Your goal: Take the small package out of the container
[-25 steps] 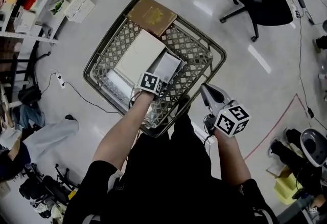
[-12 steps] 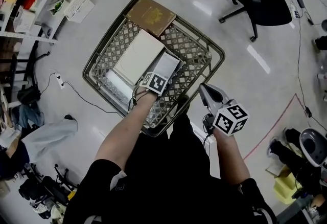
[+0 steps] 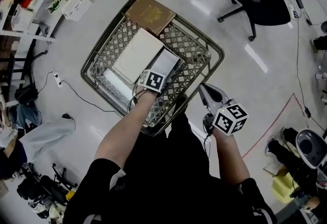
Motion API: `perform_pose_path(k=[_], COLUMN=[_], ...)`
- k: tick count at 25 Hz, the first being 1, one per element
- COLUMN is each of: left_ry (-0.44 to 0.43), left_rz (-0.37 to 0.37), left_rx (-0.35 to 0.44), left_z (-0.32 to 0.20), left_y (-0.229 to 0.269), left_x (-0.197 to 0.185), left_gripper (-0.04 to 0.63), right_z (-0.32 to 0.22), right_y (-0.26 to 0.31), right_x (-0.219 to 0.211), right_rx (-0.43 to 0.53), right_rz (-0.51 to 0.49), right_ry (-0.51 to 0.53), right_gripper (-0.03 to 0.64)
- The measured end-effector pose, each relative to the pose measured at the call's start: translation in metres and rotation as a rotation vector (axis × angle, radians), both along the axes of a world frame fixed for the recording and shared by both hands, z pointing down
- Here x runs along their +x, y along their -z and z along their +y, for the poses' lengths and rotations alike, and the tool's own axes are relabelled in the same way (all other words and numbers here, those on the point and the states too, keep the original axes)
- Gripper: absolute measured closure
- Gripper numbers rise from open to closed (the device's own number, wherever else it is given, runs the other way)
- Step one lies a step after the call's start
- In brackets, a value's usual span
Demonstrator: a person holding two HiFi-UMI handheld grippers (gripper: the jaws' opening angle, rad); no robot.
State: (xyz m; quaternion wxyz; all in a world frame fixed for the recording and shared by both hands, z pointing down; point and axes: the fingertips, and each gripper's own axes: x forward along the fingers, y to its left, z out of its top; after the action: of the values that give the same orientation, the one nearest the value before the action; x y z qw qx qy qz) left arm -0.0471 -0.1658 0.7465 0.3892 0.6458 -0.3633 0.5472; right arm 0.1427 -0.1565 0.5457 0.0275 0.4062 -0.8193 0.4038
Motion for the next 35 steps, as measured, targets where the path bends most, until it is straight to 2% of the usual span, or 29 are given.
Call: perform_pose_path(k=[6,14,20,22,28,35], left_ry=[0.031,0.032,-0.013,-0.022,-0.051,-0.086], left_rz=[0.046,0.161,0.229,0.267,0.334,0.396], left_rx=[0.103,0.250,0.354,0.390,0.428,0.452], left_z=[-0.007,-0.016,-0.031,-0.038,-0.049,-0.064], left_y=[0.021,0.058,0.079,0.086,0.099,0.110], left_x=[0.002,0.016,0.026,0.030,0.037,0.049], left_gripper=[0.443,0.469,0.469,0.469,0.472,0.479], right_z=[-0.007,-0.022,-0.031,-0.033,-0.032,-0.041], right_y=[0.003,0.010,-0.010,-0.019,-0.049,-0.067], right_x=[-0.013,-0.037,-0.059,-0.067,-0.080,-0.089], right_rx=[0.013,0.055,0.078,0.079,0.072,0.111], right_rz=[0.008,0.022,0.126,0.160,0.260,0.353], right_ry=[0.034,0.099,0.200,0.238,0.322,0.359], right_gripper=[0.607,0.607,0.603,0.564,0.519,0.474])
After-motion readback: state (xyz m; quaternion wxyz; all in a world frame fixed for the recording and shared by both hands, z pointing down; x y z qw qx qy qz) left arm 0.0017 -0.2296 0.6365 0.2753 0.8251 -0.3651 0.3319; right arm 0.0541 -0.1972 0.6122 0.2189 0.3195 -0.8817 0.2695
